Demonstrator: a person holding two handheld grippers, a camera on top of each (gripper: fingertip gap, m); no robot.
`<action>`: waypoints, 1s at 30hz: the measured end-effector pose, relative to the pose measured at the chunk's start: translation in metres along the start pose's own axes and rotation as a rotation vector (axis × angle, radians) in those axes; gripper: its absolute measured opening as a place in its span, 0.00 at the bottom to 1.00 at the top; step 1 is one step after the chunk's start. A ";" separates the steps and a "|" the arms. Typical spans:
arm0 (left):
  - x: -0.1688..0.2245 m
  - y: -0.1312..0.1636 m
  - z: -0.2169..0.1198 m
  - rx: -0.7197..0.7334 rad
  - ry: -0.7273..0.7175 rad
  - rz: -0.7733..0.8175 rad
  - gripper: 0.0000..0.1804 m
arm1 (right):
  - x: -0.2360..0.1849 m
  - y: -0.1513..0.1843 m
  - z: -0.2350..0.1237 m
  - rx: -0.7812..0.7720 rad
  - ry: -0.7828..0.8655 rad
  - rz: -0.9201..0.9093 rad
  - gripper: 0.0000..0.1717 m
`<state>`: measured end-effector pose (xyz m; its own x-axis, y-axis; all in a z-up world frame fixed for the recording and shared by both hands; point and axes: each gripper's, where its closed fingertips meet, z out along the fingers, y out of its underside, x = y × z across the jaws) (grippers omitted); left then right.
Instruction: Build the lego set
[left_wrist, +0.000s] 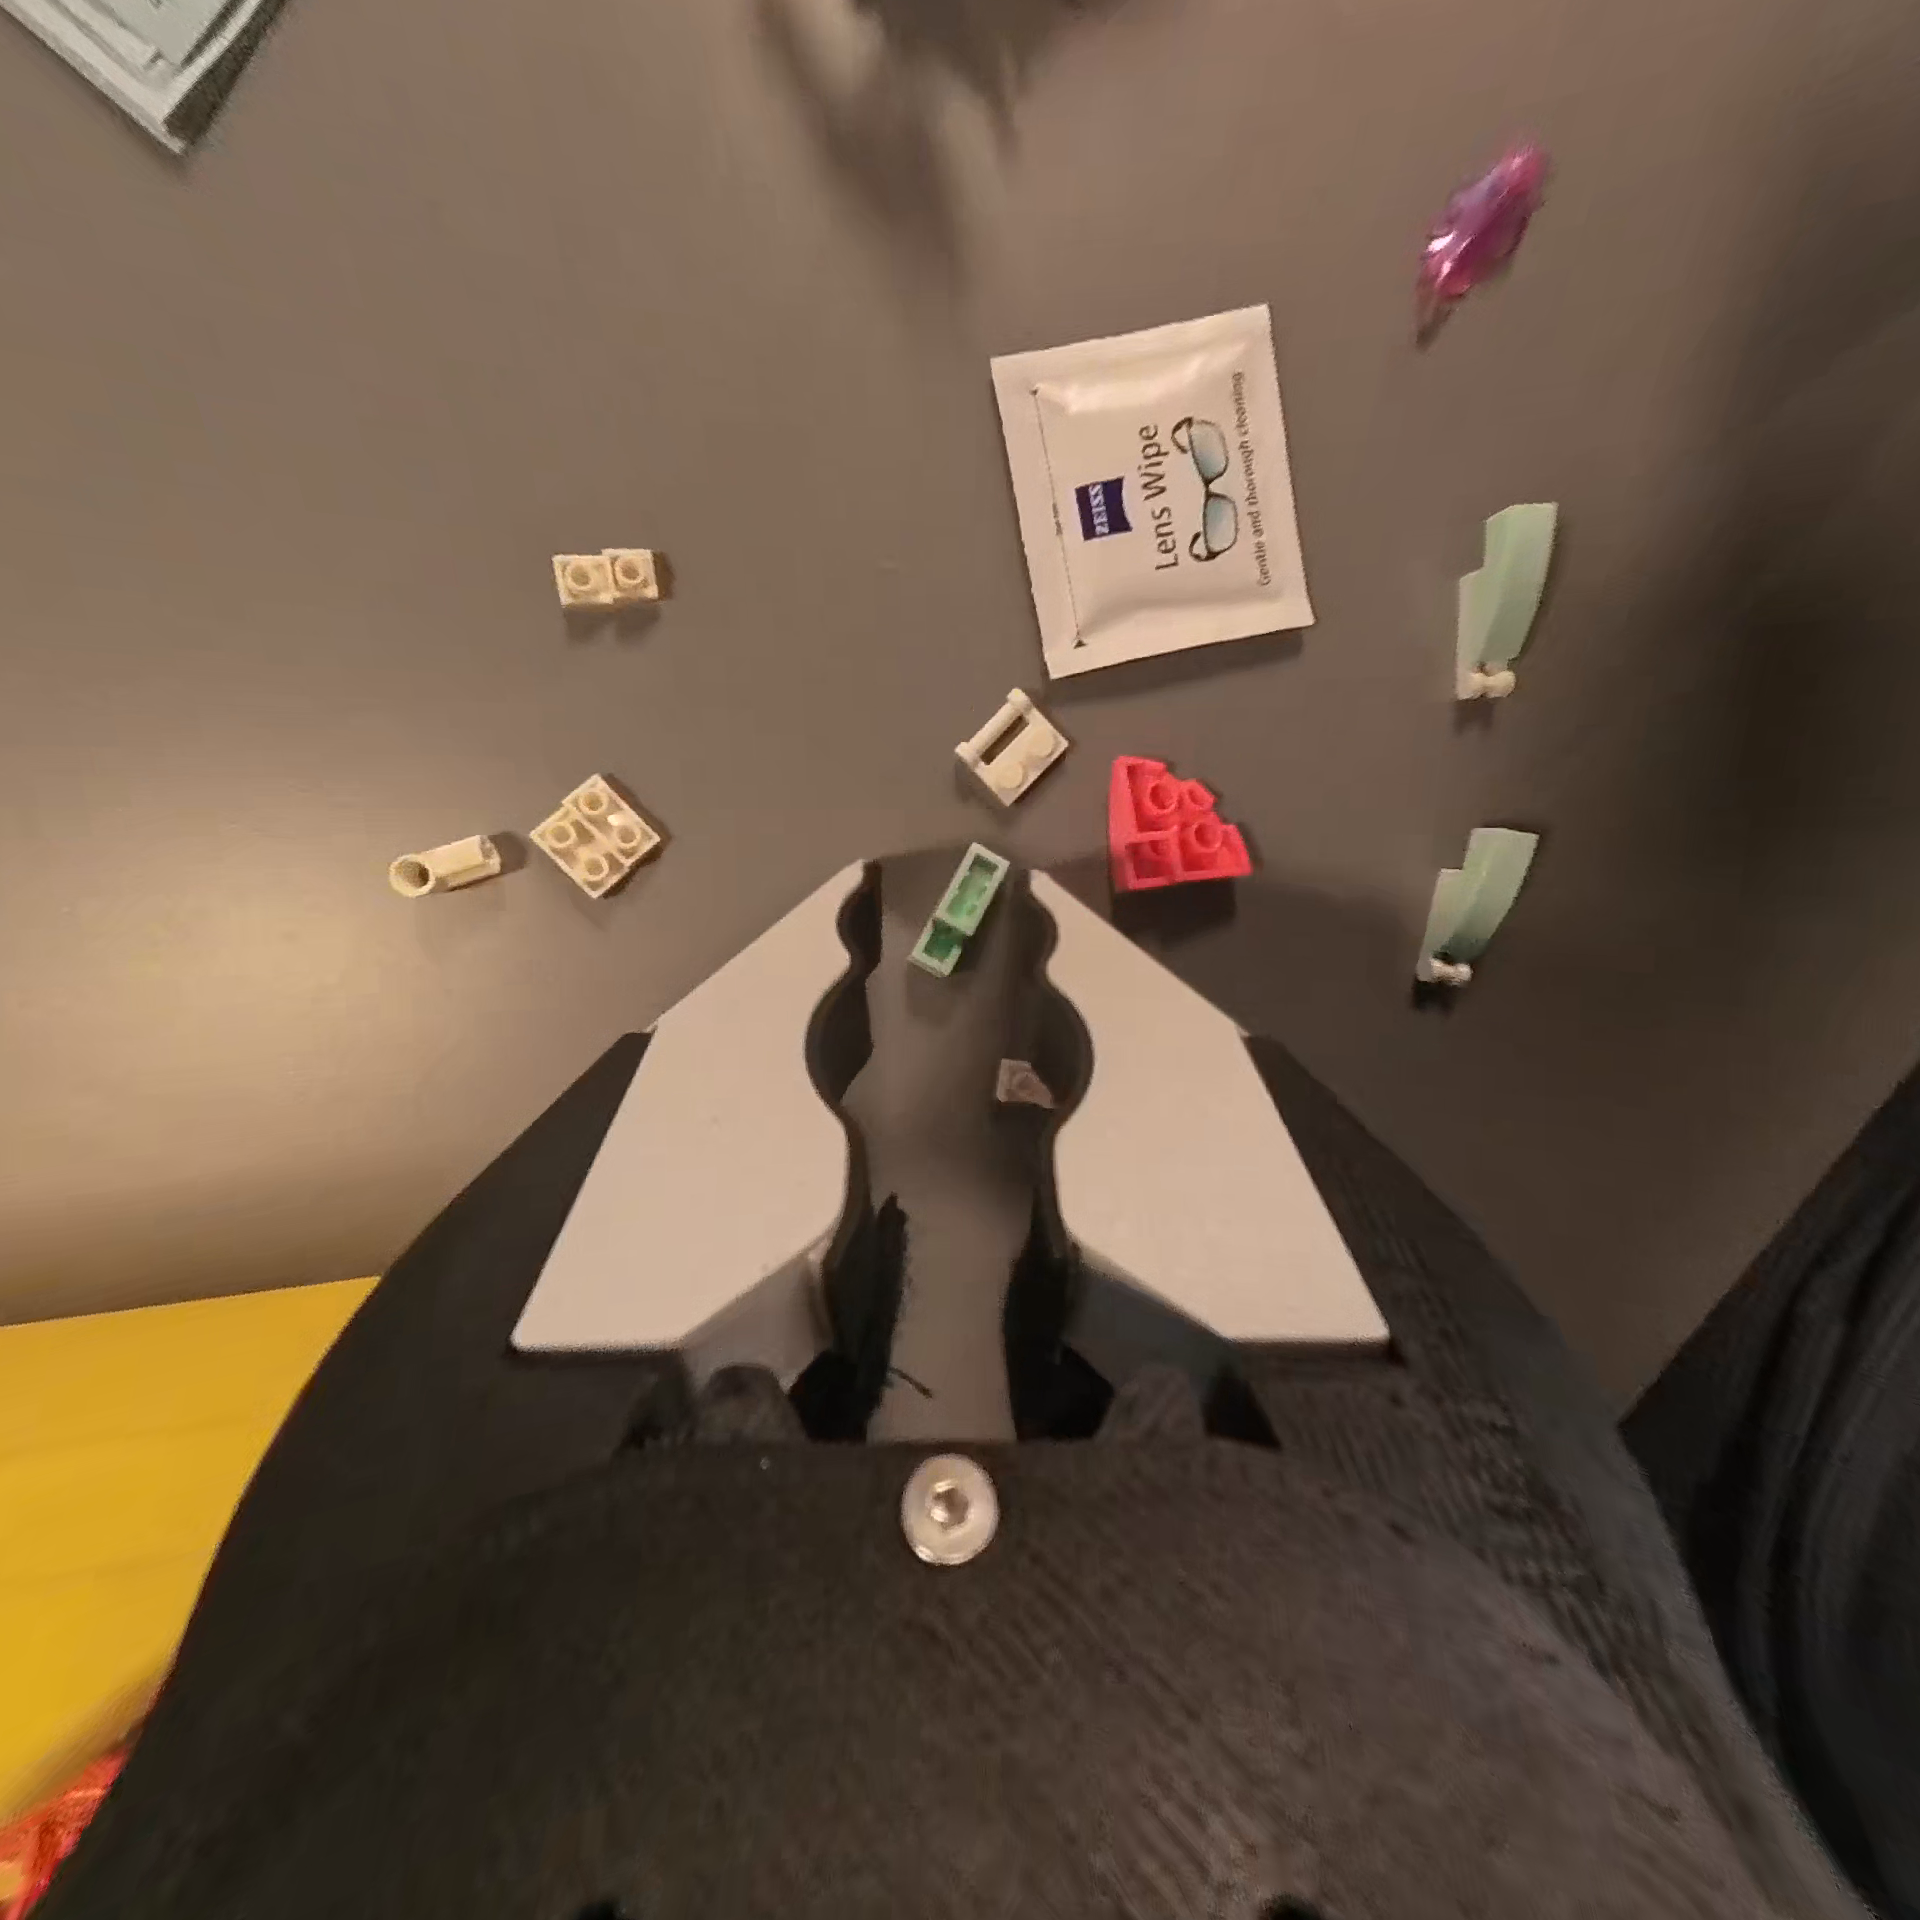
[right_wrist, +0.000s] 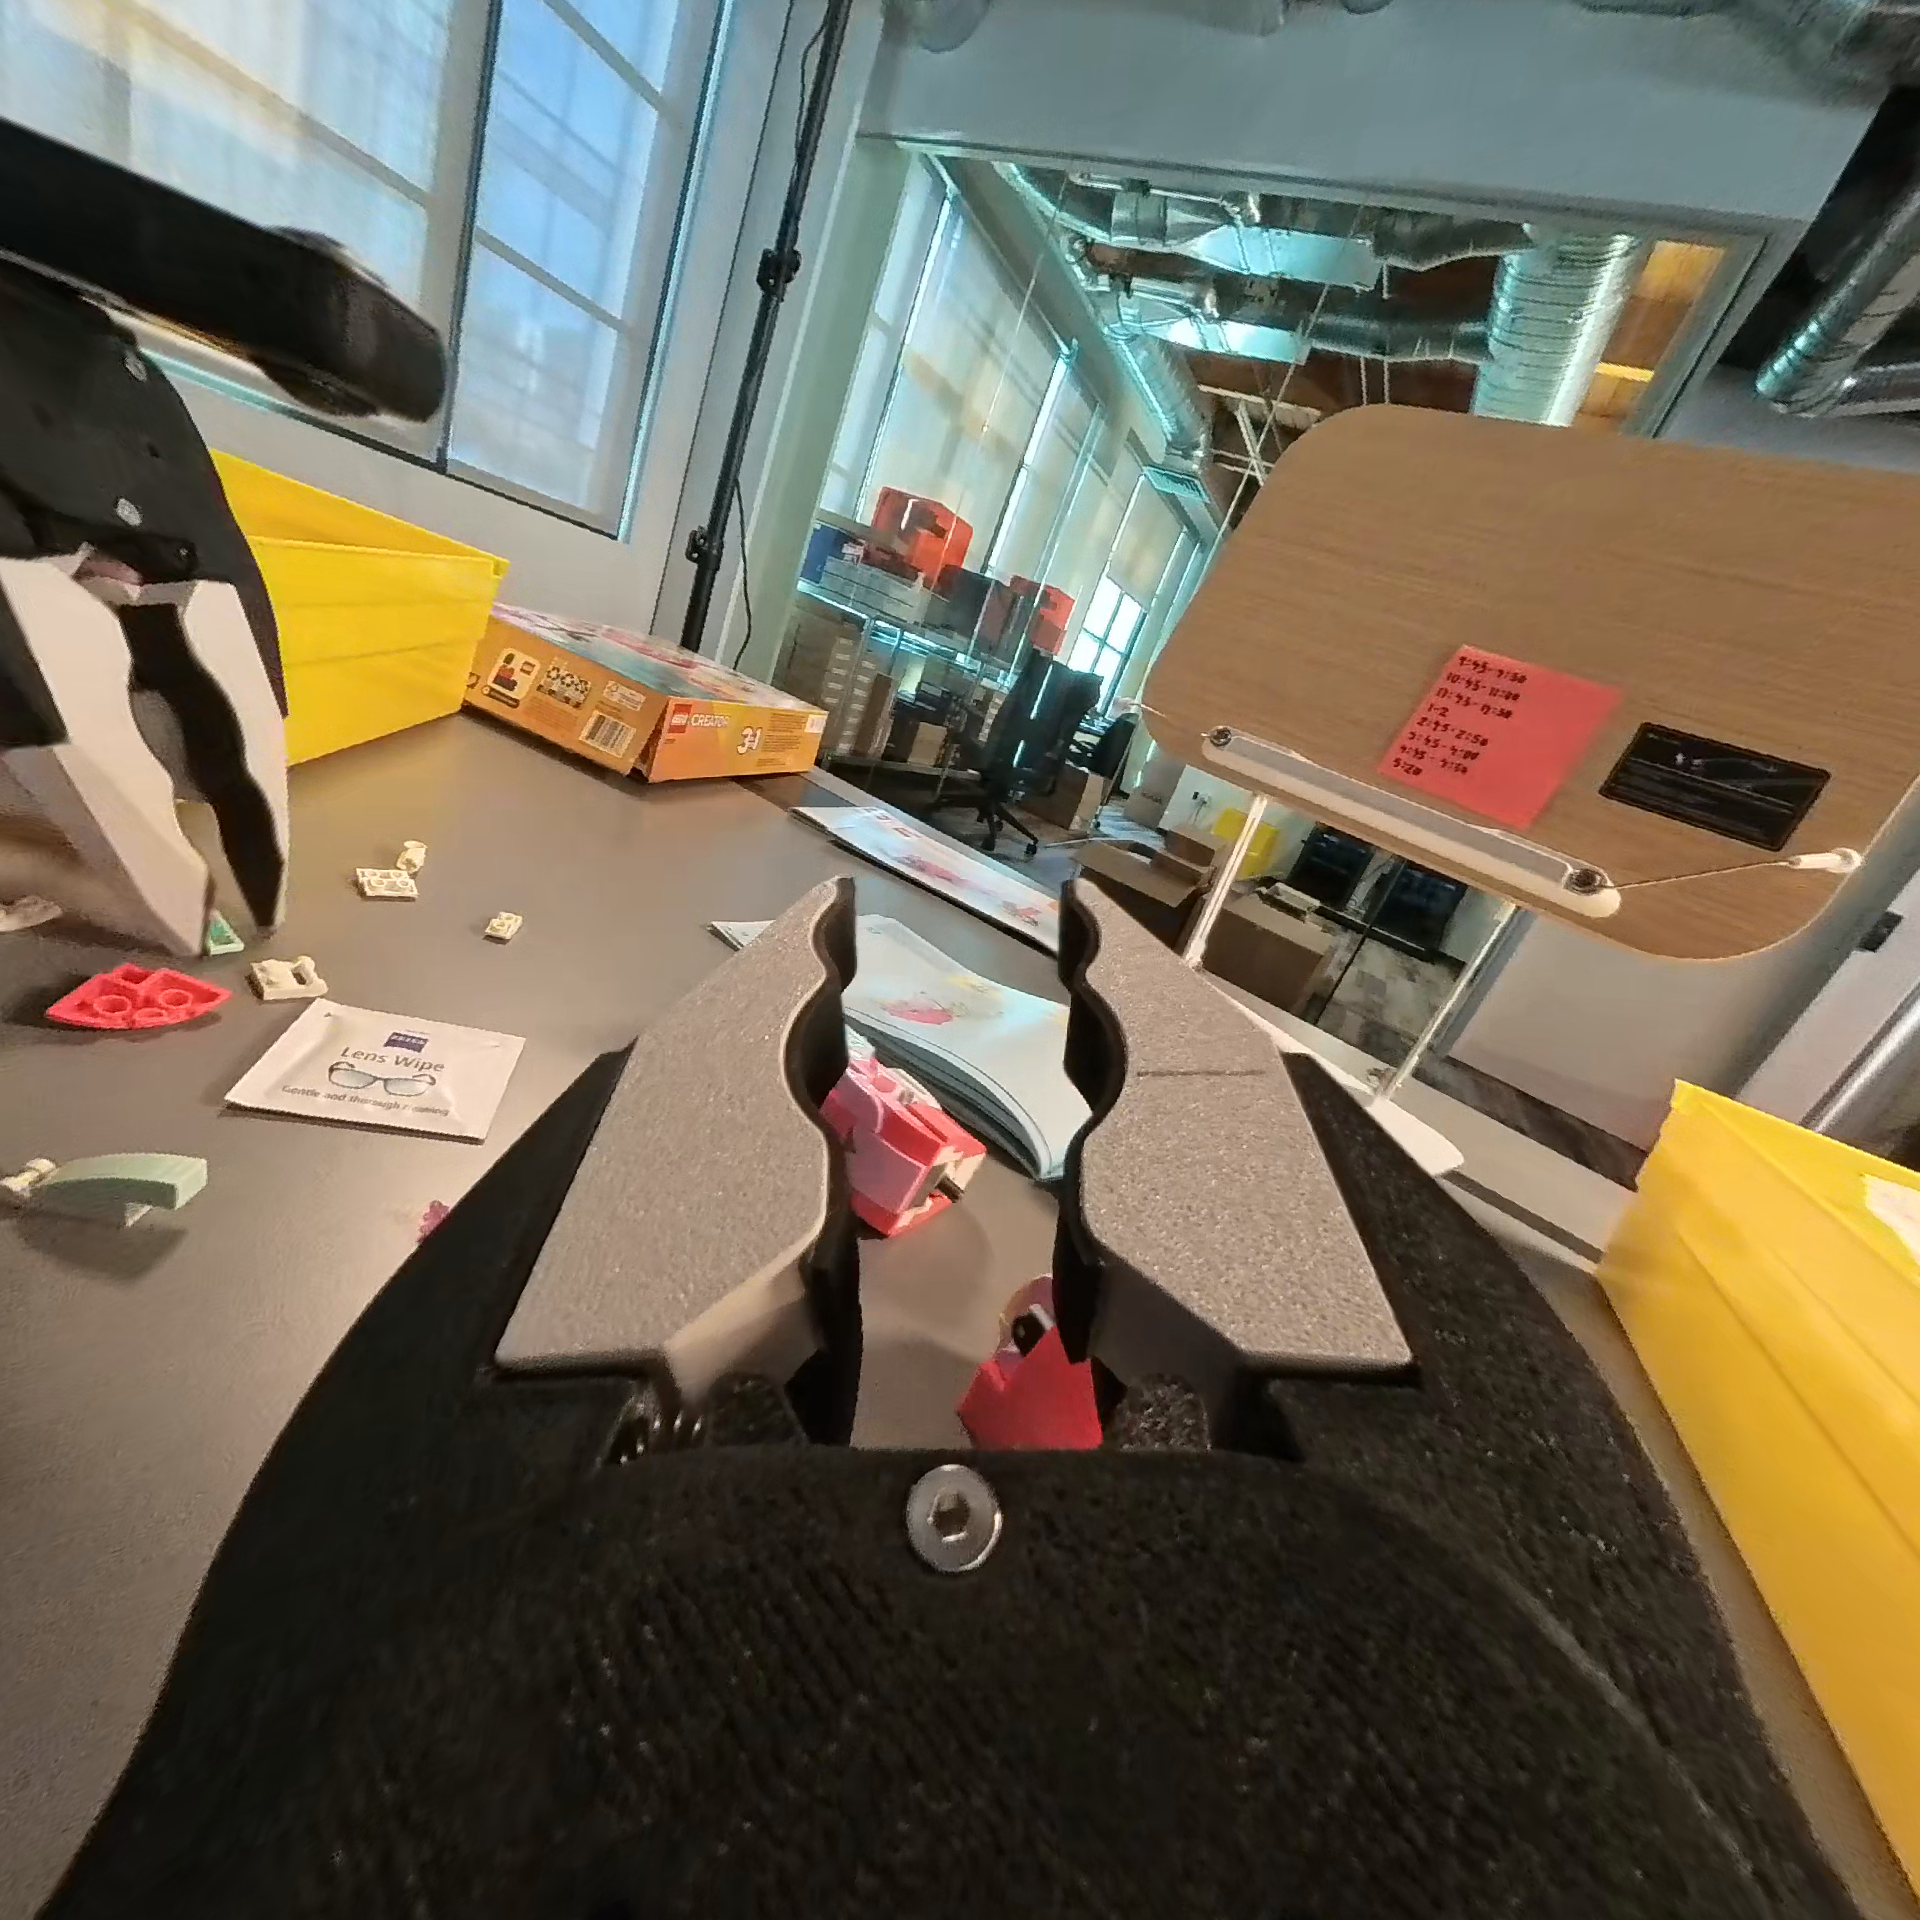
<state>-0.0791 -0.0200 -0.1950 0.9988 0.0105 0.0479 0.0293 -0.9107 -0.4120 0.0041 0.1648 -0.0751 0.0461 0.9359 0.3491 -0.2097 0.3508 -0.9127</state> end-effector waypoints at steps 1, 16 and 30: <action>-0.002 0.000 0.000 0.002 -0.018 0.005 0.12 | -0.001 0.000 0.000 -0.002 -0.005 -0.002 0.22; 0.017 -0.031 -0.067 0.788 -0.467 0.280 0.04 | -0.092 -0.042 0.019 0.114 -0.284 0.150 0.07; 0.077 -0.043 -0.066 0.850 -0.739 0.828 0.04 | -0.178 -0.037 0.009 -0.123 -0.822 0.490 0.07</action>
<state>-0.0058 -0.0075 -0.1131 0.5192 0.0545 -0.8529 -0.8232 -0.2362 -0.5162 -0.0051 -0.0155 -0.1016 -0.7272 0.6817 -0.0800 0.0826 -0.0288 -0.9962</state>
